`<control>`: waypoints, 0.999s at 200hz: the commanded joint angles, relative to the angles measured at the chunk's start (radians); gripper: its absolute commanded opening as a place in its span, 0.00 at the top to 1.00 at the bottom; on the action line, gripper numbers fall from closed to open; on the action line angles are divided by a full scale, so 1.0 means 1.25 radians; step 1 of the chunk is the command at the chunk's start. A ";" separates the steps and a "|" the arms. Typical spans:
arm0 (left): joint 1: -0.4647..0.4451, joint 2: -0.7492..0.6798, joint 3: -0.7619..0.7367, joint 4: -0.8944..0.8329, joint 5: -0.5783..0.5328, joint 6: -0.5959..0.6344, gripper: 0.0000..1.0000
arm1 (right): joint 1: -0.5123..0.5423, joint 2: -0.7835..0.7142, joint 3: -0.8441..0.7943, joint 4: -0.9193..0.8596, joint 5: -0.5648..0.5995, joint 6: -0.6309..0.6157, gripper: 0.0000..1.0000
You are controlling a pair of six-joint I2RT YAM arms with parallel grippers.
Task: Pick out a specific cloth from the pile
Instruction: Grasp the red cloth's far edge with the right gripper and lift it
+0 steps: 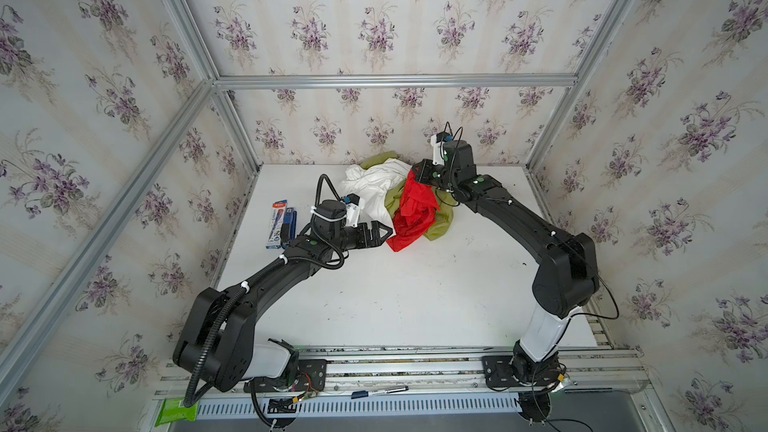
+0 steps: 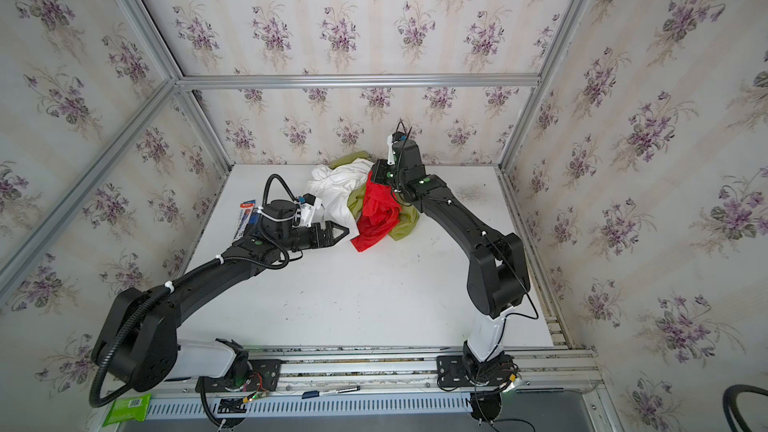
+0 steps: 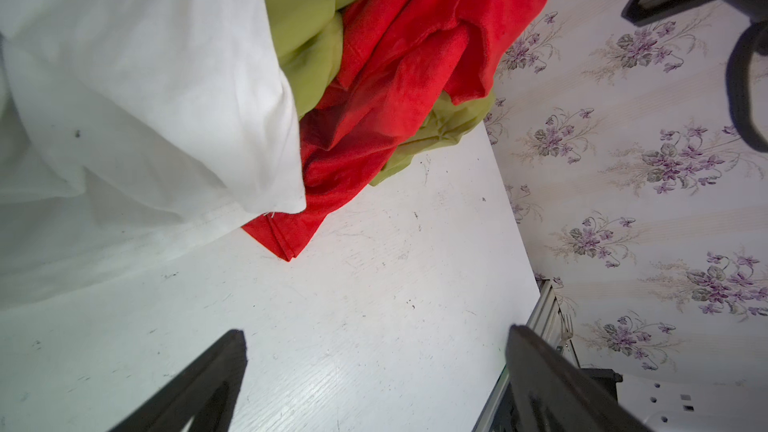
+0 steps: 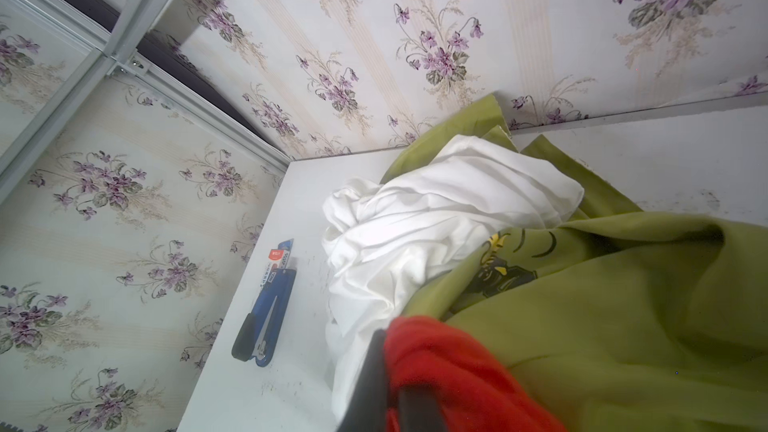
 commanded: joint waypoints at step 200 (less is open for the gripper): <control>0.001 -0.004 0.035 0.029 0.019 0.006 0.00 | -0.013 -0.053 0.194 -0.078 -0.053 -0.048 1.00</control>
